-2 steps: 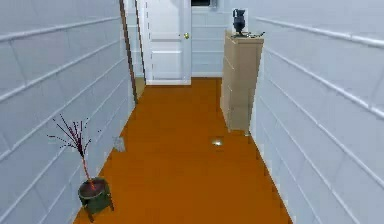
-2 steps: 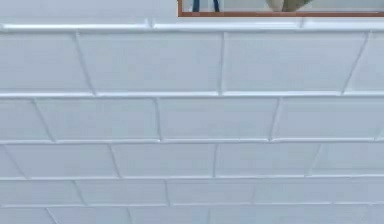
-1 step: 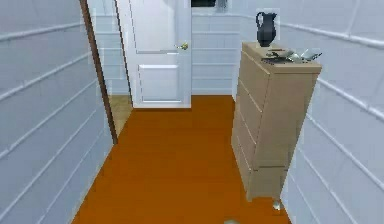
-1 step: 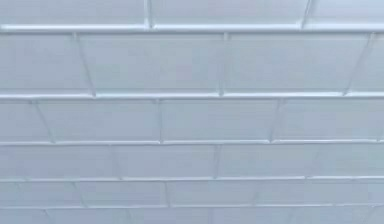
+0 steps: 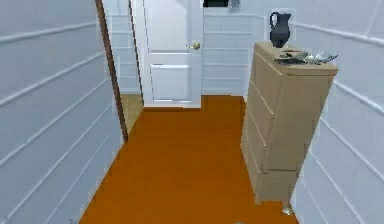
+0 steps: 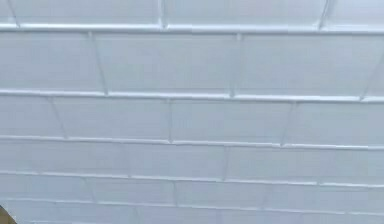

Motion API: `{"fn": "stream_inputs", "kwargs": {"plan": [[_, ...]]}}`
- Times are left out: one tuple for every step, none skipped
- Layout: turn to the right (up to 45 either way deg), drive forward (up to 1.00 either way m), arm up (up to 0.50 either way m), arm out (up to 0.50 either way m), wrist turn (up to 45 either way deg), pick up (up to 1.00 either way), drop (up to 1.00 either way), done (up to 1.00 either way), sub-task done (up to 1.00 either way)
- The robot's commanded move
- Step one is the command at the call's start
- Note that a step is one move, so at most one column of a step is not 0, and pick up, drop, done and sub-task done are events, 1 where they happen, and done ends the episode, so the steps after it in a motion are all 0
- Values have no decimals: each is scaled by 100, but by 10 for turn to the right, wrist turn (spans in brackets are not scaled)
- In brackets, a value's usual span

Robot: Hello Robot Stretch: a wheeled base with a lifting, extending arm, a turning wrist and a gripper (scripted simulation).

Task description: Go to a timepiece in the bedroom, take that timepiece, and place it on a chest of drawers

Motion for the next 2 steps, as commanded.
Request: {"fn": "stream_inputs", "kwargs": {"plan": [[0,25,0,0,0,0,0,0,0],[-90,0,0,0,0,0,0,0,0]]}}
